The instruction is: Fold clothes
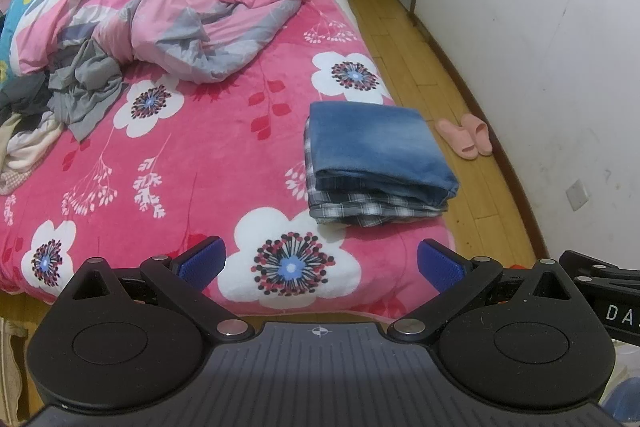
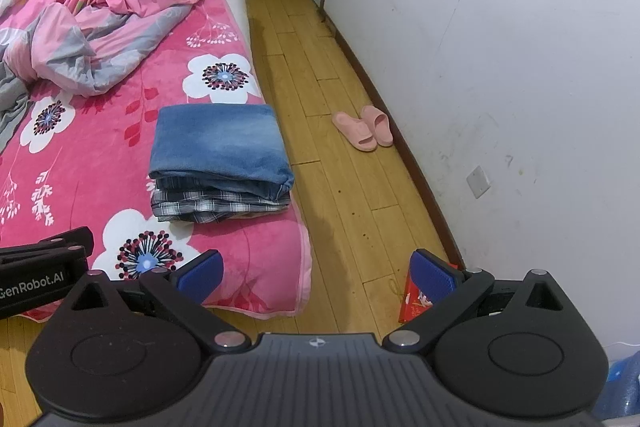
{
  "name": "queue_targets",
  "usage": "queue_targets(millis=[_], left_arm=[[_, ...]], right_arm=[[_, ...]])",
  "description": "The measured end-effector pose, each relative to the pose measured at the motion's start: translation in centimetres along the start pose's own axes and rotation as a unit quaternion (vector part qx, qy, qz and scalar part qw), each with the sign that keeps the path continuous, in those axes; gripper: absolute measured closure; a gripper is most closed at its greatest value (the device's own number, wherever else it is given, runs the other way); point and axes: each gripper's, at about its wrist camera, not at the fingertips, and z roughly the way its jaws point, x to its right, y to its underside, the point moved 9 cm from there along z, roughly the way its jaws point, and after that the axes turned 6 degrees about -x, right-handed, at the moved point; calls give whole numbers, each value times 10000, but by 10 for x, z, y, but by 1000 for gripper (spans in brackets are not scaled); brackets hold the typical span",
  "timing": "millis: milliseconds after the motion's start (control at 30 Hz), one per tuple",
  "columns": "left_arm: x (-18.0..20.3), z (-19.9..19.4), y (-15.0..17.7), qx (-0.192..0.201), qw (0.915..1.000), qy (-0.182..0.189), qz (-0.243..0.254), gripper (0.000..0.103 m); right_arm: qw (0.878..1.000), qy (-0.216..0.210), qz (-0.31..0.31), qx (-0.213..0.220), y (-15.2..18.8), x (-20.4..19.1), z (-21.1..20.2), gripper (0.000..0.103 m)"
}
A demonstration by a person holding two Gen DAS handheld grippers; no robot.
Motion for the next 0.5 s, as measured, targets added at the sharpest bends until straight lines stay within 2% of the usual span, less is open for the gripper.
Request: queue_targets(millis=[500], left_arm=[[0, -2, 2, 10, 10000, -7, 10, 0]], right_arm=[[10000, -13, -23, 4, 0, -2, -2, 1]])
